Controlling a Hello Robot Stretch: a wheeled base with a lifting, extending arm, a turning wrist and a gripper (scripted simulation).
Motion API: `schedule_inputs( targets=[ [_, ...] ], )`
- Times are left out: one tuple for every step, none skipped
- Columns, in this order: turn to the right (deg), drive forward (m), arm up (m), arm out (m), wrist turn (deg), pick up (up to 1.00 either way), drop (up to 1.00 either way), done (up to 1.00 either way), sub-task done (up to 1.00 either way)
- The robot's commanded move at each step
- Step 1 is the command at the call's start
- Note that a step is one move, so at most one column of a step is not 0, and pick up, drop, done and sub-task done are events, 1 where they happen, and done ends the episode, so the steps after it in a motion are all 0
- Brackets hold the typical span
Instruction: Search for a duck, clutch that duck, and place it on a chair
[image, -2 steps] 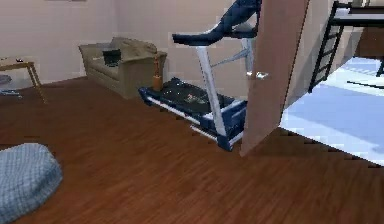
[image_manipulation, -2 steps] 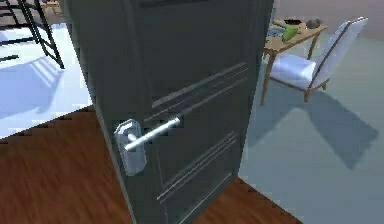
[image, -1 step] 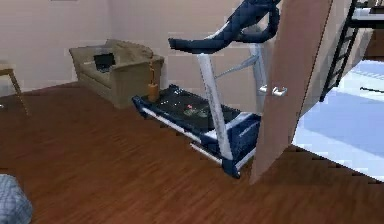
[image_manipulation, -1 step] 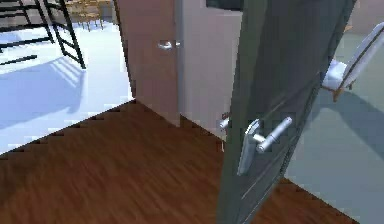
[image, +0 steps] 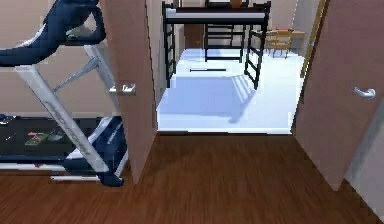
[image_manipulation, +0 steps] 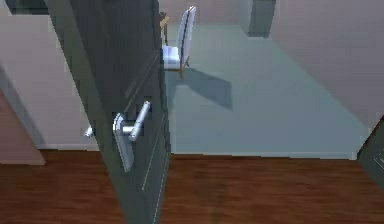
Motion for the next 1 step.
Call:
schedule_inputs(
  targets=[
    [0.0,0.4,0.0,0.0,0.0,0.0,0.0,0.0,0.0]
  ],
)
